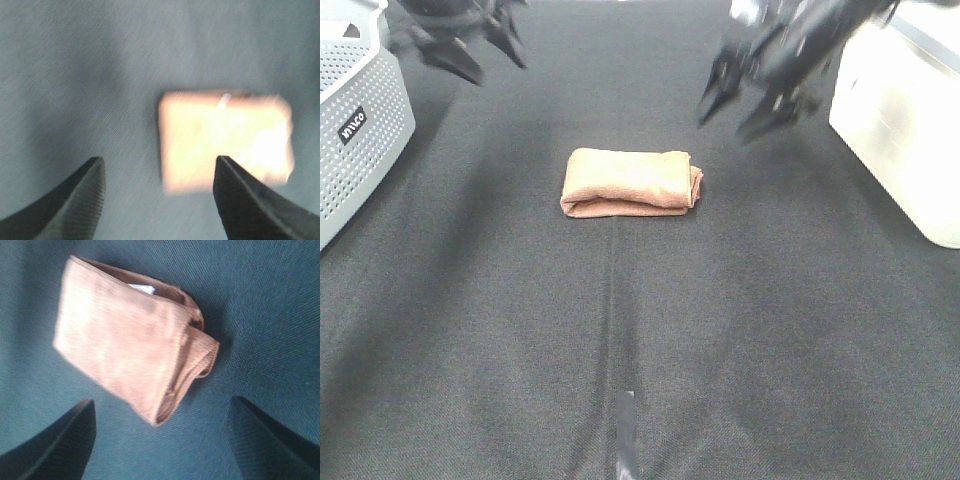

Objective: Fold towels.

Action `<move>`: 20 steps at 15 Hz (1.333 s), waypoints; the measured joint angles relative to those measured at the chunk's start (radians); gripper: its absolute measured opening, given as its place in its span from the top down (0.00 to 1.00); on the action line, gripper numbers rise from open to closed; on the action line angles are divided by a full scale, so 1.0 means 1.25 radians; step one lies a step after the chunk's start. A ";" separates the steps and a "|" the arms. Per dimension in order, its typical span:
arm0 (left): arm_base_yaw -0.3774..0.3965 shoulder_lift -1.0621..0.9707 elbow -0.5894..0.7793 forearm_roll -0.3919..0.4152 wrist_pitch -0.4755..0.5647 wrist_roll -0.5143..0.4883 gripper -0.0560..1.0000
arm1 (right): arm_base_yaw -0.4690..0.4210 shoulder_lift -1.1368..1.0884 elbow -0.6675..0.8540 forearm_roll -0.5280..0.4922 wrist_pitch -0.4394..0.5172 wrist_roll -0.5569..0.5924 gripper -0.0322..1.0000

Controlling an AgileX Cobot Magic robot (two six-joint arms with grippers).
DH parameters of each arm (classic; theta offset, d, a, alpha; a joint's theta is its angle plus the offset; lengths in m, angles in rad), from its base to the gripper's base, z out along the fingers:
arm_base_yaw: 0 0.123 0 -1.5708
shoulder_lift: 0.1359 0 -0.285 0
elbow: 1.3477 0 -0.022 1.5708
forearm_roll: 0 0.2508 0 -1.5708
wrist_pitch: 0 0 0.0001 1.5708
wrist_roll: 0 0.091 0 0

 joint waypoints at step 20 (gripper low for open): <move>-0.048 -1.153 1.027 0.312 0.021 0.002 0.38 | 0.093 -0.911 0.791 -0.362 0.006 0.150 0.29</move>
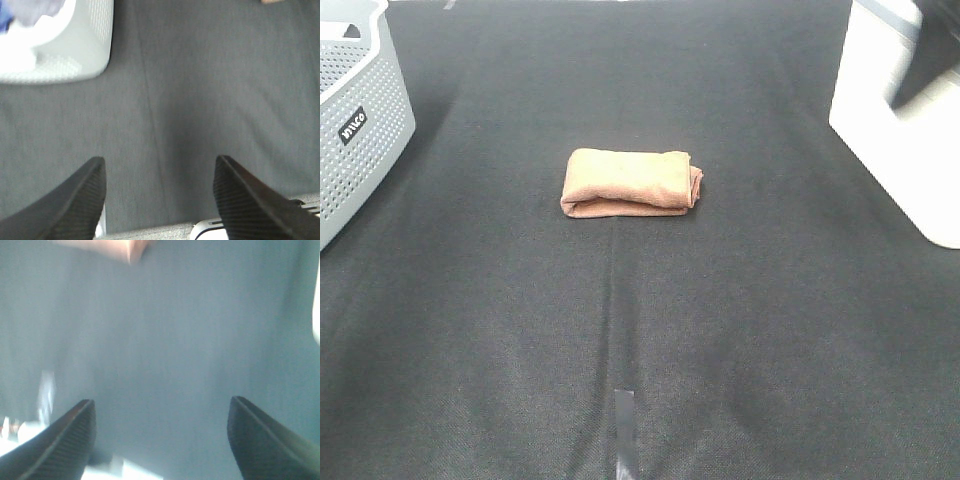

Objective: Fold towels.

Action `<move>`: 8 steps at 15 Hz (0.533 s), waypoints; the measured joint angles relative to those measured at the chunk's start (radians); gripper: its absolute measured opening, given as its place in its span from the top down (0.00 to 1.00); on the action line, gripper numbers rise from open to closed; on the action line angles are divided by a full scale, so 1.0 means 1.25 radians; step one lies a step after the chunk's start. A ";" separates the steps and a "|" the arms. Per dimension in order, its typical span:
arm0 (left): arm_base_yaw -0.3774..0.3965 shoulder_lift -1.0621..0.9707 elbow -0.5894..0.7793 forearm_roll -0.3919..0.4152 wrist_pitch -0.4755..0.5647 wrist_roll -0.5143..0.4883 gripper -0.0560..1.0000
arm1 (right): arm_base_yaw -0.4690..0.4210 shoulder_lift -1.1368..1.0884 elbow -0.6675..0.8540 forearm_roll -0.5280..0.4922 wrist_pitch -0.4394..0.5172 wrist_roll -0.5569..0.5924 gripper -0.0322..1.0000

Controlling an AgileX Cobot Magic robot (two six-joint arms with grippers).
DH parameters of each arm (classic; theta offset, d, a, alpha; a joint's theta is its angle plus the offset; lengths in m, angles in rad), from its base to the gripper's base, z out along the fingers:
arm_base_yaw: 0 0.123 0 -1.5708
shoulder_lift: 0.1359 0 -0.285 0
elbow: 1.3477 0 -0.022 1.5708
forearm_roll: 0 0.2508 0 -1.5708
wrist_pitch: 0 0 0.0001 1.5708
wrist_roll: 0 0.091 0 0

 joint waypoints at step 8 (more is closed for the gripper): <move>0.000 -0.574 0.371 -0.071 -0.015 0.082 0.38 | 0.000 -0.613 0.449 -0.030 0.003 0.010 0.29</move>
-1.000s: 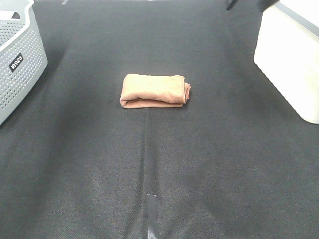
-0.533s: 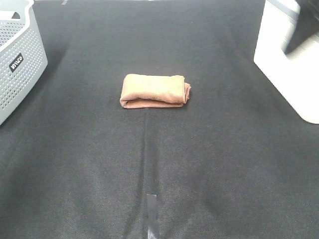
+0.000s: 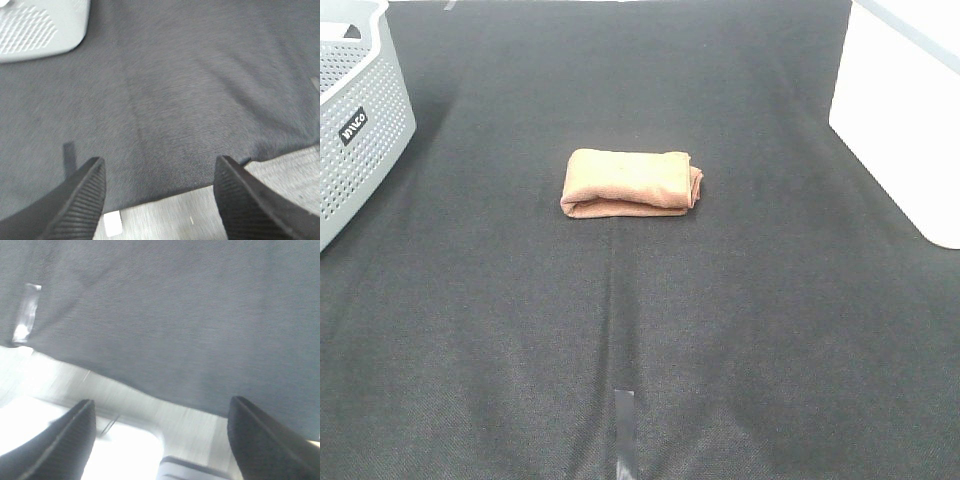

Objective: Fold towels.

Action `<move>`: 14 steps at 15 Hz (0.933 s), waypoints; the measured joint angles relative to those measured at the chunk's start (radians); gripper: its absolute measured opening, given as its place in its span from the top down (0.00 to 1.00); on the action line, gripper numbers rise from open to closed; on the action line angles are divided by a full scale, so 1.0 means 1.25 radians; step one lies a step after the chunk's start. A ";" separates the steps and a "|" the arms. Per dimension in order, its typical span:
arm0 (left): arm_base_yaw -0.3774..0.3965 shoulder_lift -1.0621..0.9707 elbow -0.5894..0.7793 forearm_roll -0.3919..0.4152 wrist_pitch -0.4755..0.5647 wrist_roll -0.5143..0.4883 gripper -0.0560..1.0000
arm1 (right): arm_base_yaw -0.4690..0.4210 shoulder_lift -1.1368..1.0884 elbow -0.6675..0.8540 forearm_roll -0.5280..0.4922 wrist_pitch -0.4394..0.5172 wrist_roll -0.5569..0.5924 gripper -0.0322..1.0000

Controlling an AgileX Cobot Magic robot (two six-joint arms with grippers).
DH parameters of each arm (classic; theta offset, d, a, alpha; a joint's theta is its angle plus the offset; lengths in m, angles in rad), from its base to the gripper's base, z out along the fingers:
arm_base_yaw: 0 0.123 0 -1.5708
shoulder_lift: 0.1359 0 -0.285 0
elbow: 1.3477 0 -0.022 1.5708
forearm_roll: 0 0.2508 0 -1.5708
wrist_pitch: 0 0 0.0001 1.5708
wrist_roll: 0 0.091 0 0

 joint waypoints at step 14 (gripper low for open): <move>0.000 -0.083 0.054 -0.075 -0.111 0.114 0.38 | 0.000 -0.302 0.122 -0.011 -0.112 -0.068 0.29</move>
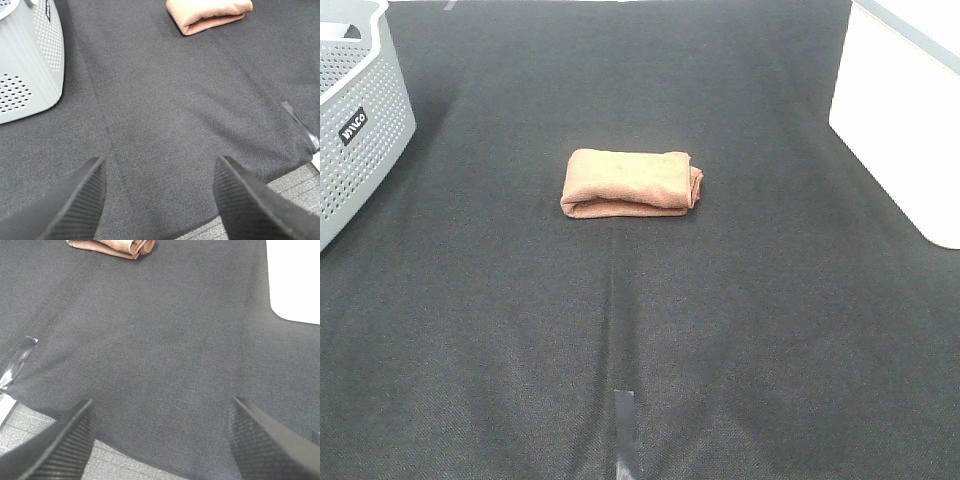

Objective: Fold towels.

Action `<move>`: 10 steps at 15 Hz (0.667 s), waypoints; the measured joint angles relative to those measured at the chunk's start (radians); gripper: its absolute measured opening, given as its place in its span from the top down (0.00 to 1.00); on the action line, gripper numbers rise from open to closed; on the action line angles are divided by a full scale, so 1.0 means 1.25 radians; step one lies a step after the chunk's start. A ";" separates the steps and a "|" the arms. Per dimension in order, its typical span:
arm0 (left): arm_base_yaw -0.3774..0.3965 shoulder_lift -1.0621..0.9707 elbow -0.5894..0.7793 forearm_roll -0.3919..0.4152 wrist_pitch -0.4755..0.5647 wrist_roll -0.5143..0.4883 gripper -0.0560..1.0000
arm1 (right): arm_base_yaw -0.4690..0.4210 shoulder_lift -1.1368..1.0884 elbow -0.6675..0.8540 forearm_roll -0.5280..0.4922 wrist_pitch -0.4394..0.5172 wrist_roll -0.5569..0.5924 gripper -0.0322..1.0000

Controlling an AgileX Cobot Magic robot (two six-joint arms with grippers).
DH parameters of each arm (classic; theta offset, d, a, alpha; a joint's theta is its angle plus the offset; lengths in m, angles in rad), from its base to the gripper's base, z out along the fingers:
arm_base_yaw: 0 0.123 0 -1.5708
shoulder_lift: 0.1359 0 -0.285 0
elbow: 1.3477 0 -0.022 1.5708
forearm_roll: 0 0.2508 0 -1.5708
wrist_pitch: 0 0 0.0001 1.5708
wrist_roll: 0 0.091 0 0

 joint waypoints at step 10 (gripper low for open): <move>0.125 -0.017 0.000 -0.002 -0.002 0.001 0.38 | -0.010 0.000 0.000 0.000 -0.002 0.000 0.29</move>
